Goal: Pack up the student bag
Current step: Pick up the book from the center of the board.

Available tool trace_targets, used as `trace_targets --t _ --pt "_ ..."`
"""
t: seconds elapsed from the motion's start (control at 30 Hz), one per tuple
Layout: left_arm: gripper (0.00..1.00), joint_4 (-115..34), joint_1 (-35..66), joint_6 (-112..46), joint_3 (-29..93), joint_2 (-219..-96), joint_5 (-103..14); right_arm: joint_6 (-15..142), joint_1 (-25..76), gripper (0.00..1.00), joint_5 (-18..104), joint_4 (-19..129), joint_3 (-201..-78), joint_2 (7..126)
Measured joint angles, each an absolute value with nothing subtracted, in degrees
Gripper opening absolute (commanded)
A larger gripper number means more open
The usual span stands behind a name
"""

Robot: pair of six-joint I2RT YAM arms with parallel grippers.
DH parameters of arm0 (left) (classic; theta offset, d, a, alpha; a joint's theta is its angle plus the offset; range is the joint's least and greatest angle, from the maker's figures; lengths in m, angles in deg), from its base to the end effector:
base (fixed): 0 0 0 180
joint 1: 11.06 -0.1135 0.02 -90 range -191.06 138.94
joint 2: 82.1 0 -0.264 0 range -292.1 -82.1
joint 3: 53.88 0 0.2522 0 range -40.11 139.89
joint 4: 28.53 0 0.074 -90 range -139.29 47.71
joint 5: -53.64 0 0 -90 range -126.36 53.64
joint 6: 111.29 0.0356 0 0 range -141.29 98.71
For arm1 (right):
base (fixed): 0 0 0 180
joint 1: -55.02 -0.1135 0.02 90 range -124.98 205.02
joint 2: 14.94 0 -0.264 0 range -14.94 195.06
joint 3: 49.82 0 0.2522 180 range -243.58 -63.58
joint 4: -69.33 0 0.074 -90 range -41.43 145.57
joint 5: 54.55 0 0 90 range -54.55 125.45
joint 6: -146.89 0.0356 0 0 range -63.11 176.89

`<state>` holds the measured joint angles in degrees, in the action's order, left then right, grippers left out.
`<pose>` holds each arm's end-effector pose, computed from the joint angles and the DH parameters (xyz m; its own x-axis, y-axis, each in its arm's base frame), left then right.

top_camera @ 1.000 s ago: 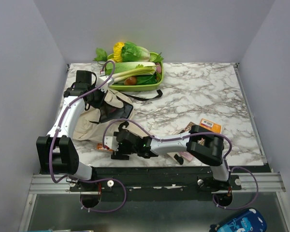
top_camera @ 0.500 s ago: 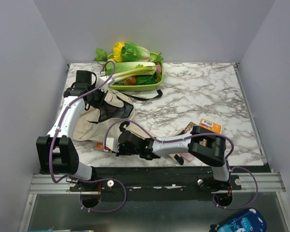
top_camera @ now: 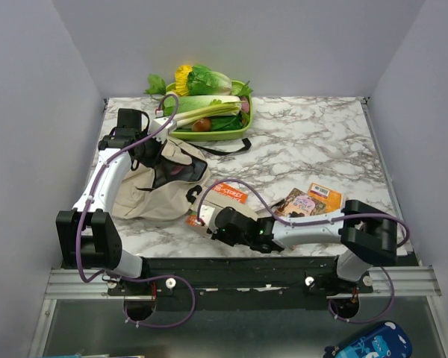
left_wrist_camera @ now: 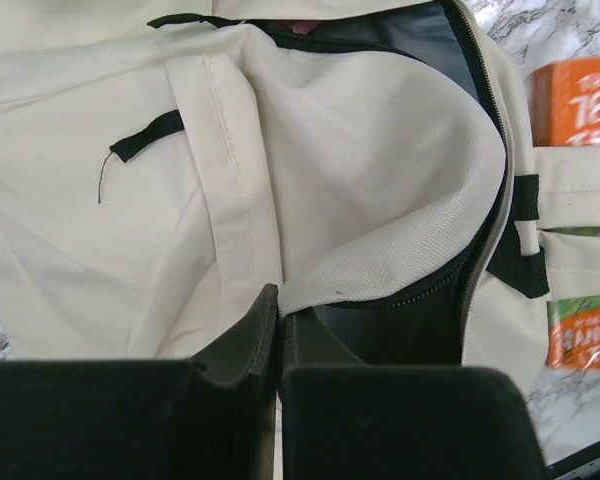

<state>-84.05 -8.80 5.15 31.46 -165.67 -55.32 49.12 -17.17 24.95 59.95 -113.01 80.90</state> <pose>0.3055 -0.0236 0.2968 -0.6194 0.4459 -0.6461 0.5641 0.8252 0.0287 0.1102 0.3219 0.1671 -0.0819 -0.6897 -0.7195 -0.9142 0.3395 -0.2213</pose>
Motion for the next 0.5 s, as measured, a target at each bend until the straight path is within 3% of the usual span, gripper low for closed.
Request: trace_targets --t 0.27,0.5 --pt "0.08 -84.07 -8.80 5.08 31.48 -165.67 -55.58 58.76 -16.58 0.01 23.15 52.21 -100.72 56.59" --pt "0.09 -85.29 -8.80 4.95 32.40 -165.67 -56.41 56.49 -16.27 0.01 33.95 44.01 -113.60 45.77"
